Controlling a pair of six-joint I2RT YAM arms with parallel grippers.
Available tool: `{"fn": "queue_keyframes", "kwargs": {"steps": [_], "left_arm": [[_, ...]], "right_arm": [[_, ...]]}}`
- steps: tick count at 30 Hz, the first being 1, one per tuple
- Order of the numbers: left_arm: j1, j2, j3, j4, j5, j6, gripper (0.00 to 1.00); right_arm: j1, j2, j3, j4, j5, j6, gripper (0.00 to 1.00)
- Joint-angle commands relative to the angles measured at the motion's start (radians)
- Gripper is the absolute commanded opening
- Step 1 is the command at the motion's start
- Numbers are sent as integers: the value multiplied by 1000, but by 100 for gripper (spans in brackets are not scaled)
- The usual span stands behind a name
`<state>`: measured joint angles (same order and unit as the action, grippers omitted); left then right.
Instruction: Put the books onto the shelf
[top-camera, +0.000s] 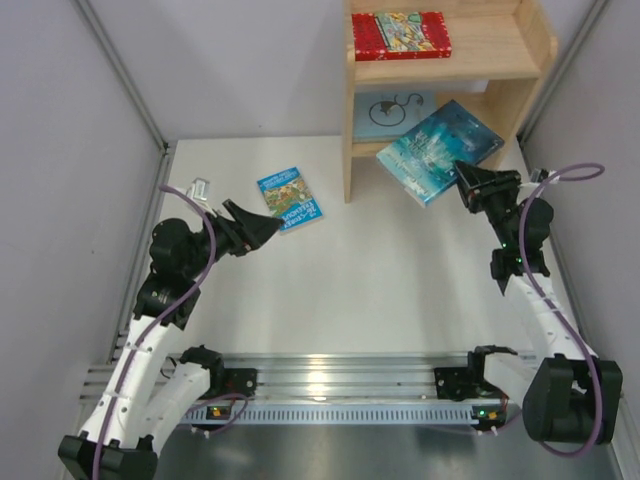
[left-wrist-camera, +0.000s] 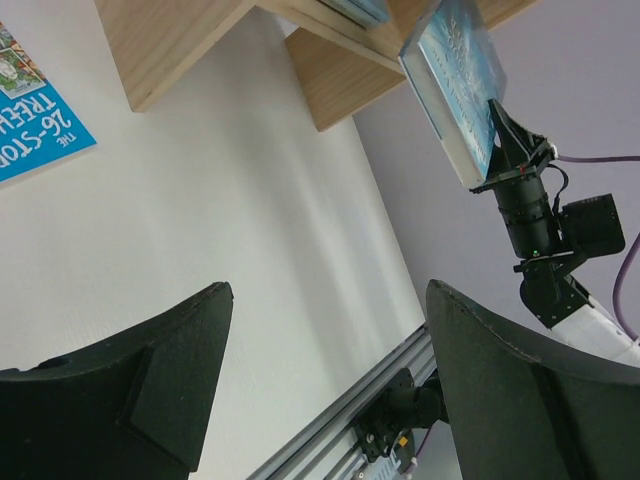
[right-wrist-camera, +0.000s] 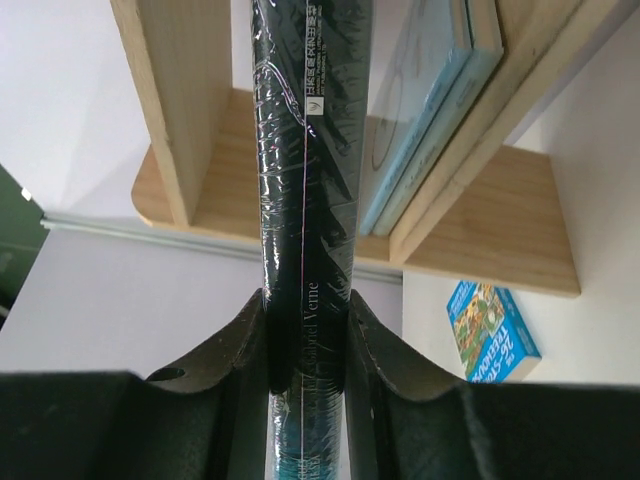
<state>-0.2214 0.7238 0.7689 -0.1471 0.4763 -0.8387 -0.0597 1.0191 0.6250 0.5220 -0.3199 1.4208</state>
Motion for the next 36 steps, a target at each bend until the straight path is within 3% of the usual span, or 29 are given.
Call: {"fn": "queue_keyframes", "kwargs": {"steps": [1, 22, 36], "left_arm": [[-3, 3, 46, 0, -19, 16, 83], [-3, -21, 41, 21, 30, -34, 82], [-3, 17, 66, 55, 58, -28, 82]], "right_arm": [[11, 12, 143, 159, 120, 1, 0], [273, 308, 410, 213, 571, -85, 0], [307, 498, 521, 326, 676, -11, 0]]}}
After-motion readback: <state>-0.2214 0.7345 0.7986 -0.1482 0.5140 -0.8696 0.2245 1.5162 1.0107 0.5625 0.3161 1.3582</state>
